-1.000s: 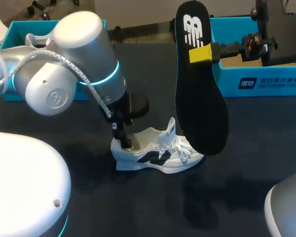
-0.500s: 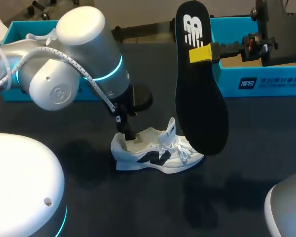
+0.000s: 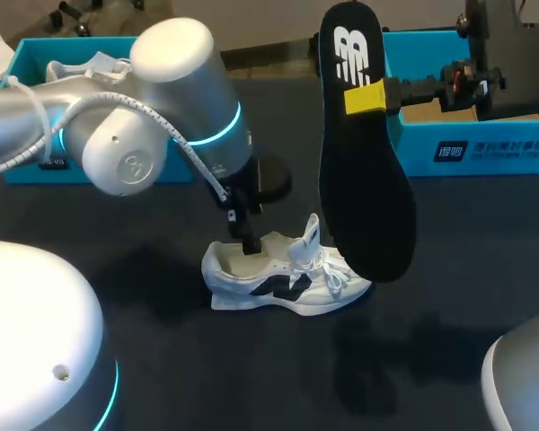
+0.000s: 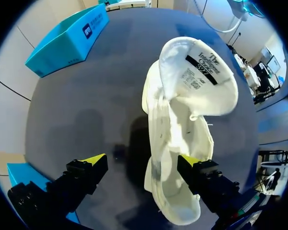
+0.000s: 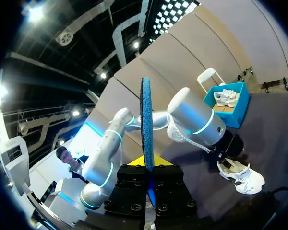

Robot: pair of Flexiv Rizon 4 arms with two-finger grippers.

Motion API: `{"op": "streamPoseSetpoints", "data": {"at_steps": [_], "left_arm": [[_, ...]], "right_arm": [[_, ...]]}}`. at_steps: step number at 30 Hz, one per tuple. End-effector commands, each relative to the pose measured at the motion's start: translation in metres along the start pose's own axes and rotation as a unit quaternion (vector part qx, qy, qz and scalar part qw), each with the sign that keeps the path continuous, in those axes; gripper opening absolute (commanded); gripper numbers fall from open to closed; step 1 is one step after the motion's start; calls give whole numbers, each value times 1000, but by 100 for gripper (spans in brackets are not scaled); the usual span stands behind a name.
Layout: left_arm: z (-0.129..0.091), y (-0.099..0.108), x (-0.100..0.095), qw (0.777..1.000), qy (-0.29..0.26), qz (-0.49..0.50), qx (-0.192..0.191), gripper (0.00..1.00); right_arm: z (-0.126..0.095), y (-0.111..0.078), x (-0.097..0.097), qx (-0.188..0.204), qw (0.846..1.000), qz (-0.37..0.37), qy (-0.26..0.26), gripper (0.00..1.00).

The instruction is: Take the shoe out of the shoebox, open the shoe tongue, remove and reinsert the insole, then place the shoe into the shoebox

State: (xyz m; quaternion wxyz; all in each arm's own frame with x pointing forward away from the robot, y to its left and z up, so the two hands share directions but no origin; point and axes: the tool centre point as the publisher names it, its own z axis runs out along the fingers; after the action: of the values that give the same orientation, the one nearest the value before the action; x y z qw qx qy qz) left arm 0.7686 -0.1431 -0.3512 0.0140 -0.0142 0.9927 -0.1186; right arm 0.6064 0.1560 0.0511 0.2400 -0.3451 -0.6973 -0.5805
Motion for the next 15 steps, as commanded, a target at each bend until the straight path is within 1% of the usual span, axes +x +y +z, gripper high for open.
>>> {"op": "streamPoseSetpoints", "data": {"at_steps": [1, 3, 4, 6, 9, 10, 15], "left_arm": [[12, -9, -2, 1000, 6, 1, 0, 87], [15, -12, -1, 1000, 8, 2, 1, 85], [17, -14, 0, 1000, 10, 2, -1, 78], [19, -16, 2, 1000, 13, 5, -1, 72], [21, -18, 5, 1000, 18, 8, -1, 71], [23, -18, 7, 1000, 20, 9, -1, 69], [29, -19, 12, 999, 33, 6, -2, 65]], "right_arm": [[4, 2, -1, 1, 1000, 1, -1, 0], [4, 2, -1, 1, 1000, 1, -1, 0], [4, 2, -1, 1, 1000, 1, -1, 0], [4, 2, -1, 1, 1000, 1, -1, 0], [4, 2, -1, 1, 1000, 1, -1, 0], [4, 2, -1, 1, 1000, 1, -1, 0], [4, 2, -1, 1, 1000, 1, -1, 0]]}}
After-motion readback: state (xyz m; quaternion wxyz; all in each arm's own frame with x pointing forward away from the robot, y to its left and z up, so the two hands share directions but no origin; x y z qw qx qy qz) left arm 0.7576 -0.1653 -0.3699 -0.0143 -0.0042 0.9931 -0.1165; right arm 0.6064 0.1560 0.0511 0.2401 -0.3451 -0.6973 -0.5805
